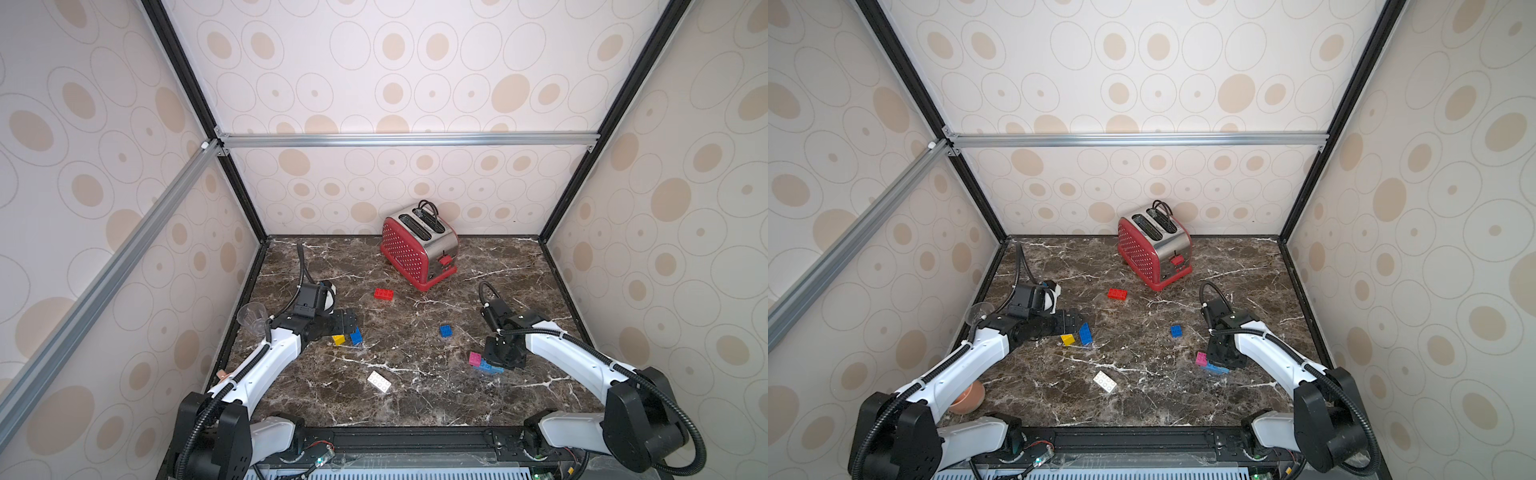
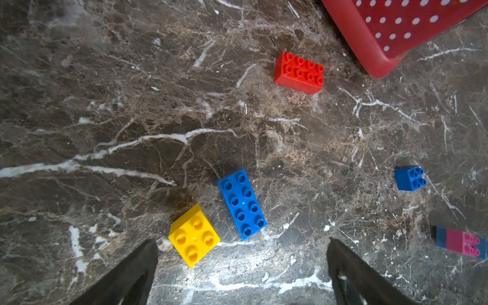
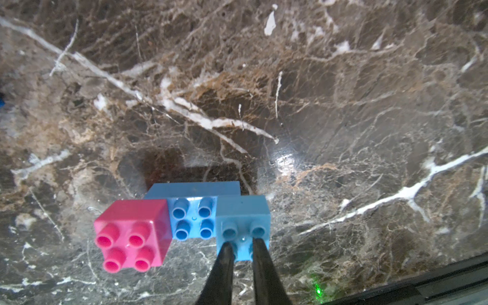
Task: Assemble a carrot with lego
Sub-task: Move the lego brick at the center of the board.
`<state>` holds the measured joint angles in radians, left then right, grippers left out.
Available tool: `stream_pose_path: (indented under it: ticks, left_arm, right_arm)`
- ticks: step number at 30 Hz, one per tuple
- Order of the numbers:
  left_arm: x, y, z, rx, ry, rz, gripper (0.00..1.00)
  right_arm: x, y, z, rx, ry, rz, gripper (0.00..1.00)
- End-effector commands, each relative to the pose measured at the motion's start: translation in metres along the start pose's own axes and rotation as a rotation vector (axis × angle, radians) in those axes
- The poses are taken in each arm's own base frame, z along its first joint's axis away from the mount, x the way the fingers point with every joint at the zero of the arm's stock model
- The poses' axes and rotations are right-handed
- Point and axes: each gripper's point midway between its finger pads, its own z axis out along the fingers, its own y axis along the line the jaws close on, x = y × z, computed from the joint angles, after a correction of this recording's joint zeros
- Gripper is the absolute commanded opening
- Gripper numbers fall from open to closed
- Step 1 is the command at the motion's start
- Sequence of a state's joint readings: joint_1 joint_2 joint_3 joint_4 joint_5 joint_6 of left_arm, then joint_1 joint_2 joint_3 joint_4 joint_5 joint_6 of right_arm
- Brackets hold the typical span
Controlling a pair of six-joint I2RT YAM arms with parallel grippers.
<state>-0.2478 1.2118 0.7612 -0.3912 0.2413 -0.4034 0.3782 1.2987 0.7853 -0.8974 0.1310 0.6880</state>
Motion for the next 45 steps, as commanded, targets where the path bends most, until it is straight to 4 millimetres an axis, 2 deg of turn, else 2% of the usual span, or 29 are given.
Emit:
stream_pose_path:
  ticks: [1, 3, 7, 11, 14, 18, 25, 31, 36, 45]
  left_arm:
    - [-0.009, -0.004, -0.008, 0.002, -0.024, 0.013, 0.99]
    - [-0.009, -0.004, -0.009, 0.0, -0.024, 0.013, 0.99]
    - [-0.008, -0.004, -0.01, 0.0, -0.026, 0.013, 0.99]
    - [-0.01, -0.005, -0.009, 0.002, -0.03, 0.009, 0.99]
    - [-0.01, -0.005, -0.008, 0.005, -0.03, 0.007, 0.99]
    - [-0.01, -0.005, -0.009, 0.007, -0.032, 0.009, 0.99]
    - [-0.011, -0.005, -0.008, 0.005, -0.035, 0.008, 0.99]
    - [-0.011, -0.004, -0.009, 0.001, -0.037, 0.01, 0.99]
    - [-0.011, -0.004, -0.01, -0.001, -0.038, 0.011, 0.99]
    - [-0.011, -0.004, -0.011, -0.004, -0.04, 0.011, 0.99]
  right_arm:
    - [0.01, -0.006, 0.01, 0.035, 0.05, -0.005, 0.19]
    - [0.008, -0.005, 0.005, 0.017, 0.033, -0.004, 0.2]
    - [0.006, 0.011, -0.011, -0.102, -0.03, -0.019, 0.26]
    - [0.021, 0.022, -0.016, -0.129, -0.041, -0.066, 0.27]
    - [0.035, 0.026, -0.011, -0.131, -0.034, -0.079, 0.27]
    - [0.048, 0.04, -0.001, -0.183, -0.03, -0.092, 0.27]
    - [0.048, 0.075, 0.01, -0.279, -0.113, -0.133, 0.29]
    - [0.035, 0.071, 0.021, -0.197, -0.163, -0.143, 0.35]
    - [0.016, 0.061, 0.019, -0.117, -0.25, -0.136, 0.36]
    - [-0.001, 0.05, 0.023, -0.1, -0.284, -0.092, 0.38]
